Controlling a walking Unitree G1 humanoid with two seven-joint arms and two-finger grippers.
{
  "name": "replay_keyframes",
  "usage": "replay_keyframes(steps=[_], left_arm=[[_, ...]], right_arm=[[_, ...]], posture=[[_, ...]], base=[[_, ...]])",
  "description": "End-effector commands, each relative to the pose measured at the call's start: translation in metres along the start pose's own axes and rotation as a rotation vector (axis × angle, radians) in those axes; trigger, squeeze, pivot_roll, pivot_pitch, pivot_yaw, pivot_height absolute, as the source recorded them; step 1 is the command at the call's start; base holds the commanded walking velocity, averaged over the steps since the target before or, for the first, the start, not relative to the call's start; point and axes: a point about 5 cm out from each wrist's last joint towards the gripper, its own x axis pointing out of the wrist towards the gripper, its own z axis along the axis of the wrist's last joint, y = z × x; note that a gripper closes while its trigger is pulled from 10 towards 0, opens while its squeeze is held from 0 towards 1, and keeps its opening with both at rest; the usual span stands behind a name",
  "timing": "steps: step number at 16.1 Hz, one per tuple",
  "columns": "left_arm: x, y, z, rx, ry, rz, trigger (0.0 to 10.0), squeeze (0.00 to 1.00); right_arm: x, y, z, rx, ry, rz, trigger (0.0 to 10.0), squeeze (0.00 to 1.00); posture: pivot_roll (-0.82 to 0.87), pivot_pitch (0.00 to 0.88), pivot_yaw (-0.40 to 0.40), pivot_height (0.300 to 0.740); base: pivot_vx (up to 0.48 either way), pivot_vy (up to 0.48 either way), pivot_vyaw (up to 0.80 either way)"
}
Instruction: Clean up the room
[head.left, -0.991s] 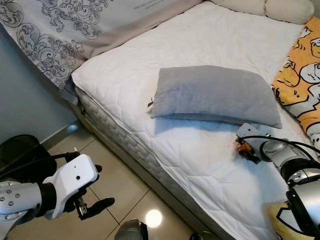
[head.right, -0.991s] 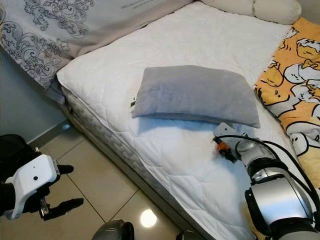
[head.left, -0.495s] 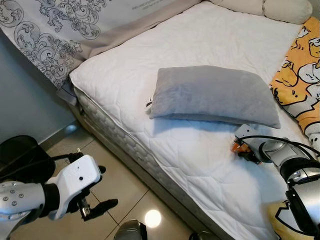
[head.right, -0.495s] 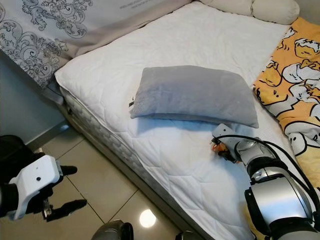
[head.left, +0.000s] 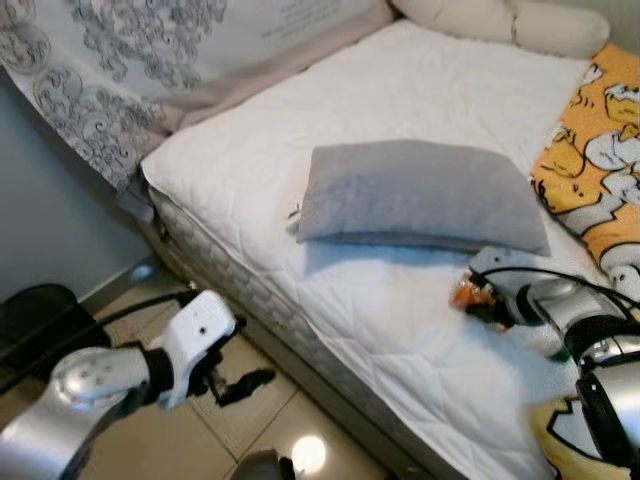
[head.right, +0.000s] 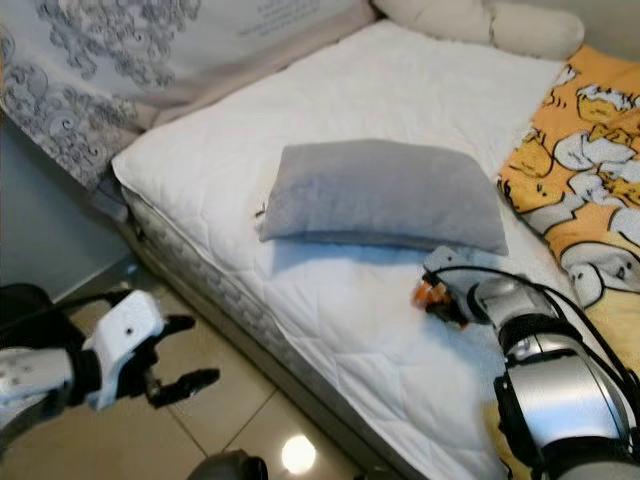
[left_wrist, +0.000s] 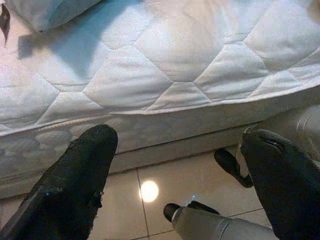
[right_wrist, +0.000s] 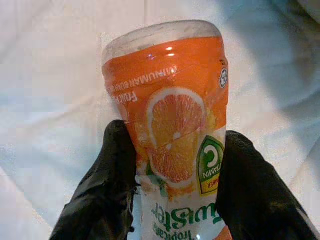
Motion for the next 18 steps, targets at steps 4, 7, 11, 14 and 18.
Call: replay_keyframes(steps=[4,7,11,14,18], left_arm=[[0.022,0.009,0.0,0.002,-0.038,0.066,10.0,0.0],[0.027,0.02,0.002,-0.021,-0.073,0.193,10.0,0.0],[0.037,0.024,0.017,-0.094,-0.189,0.405,10.0,0.0],[0.042,0.03,0.027,-0.118,-0.24,0.549,10.0,0.0],[0.035,0.039,0.02,-0.152,-0.221,0.662,10.0,0.0]], right_arm=[[-0.012,-0.018,-0.007,0.233,-0.155,-0.079,0.0,0.0],[-0.028,-0.037,-0.003,0.379,-0.345,-0.133,0.0,0.0],[-0.068,-0.056,0.034,0.606,-0.771,-0.264,10.0,0.0],[-0.079,-0.02,0.059,0.622,-1.012,-0.271,10.0,0.0],[-0.068,0.052,0.074,0.736,-1.08,-0.181,10.0,0.0]], posture=[[-0.08,0.0,0.094,0.74],[-0.08,0.0,0.083,0.74],[-0.11,0.0,0.106,0.74],[-0.12,0.0,0.113,0.74],[-0.09,0.0,0.069,0.74]], base=[[0.0,0.0,0.0],[0.0,0.0,0.0],[0.0,0.0,0.0],[0.0,0.0,0.0],[0.0,0.0,0.52]])
